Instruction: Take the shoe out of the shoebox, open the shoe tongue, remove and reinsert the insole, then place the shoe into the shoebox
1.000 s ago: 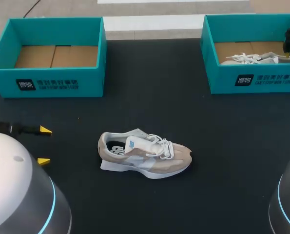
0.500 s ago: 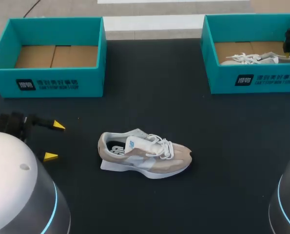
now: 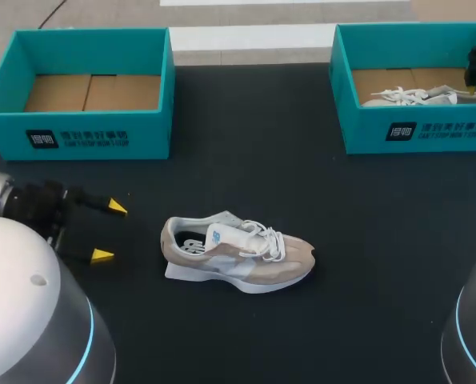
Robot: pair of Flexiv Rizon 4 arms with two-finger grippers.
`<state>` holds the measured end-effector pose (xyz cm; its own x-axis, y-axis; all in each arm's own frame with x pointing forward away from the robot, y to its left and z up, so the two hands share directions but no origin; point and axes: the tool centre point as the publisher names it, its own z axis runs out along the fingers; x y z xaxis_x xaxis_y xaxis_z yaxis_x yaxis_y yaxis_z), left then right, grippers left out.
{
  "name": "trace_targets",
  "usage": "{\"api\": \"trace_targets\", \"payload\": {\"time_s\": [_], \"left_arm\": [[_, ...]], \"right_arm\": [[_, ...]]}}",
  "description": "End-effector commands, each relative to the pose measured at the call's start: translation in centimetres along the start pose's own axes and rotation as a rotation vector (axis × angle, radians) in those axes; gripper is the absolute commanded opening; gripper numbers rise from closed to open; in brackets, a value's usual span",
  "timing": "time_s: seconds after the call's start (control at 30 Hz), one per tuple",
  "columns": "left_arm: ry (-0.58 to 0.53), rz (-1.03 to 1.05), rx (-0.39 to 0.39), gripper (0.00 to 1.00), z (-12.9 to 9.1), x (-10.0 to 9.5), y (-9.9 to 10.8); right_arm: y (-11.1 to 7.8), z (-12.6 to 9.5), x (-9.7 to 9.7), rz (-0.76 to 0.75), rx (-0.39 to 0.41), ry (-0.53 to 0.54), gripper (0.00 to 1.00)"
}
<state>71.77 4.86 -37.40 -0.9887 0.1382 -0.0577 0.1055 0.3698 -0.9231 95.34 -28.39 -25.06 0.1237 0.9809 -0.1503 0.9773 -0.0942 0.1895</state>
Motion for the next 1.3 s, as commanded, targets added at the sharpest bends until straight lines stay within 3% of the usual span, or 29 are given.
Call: {"api": "trace_targets", "payload": {"time_s": [0.03, 0.17, 0.7, 0.9, 1.3], "left_arm": [[-0.014, -0.007, -0.007, 1.0, 1.6, 0.2, -0.4], [0.008, -0.06, -0.026, 1.0, 2.8, 0.1, -0.8], [0.018, -0.063, -0.025, 1.0, 2.9, 0.4, -0.9], [-0.034, -0.134, -0.021, 1.0, 4.7, 0.9, -0.8], [-0.027, -0.158, -0.021, 1.0, 7.4, 0.8, -0.6]], "right_arm": [[0.0, 0.0, 0.0, 0.001, -0.001, 0.0, 1.0], [0.0, 0.0, 0.0, 0.001, -0.001, 0.0, 1.0], [0.0, 0.0, 0.0, 0.001, -0.001, 0.0, 1.0], [0.0, 0.0, 0.0, 0.001, -0.001, 0.0, 1.0], [0.0, 0.0, 0.0, 0.001, -0.001, 0.0, 1.0]]}}
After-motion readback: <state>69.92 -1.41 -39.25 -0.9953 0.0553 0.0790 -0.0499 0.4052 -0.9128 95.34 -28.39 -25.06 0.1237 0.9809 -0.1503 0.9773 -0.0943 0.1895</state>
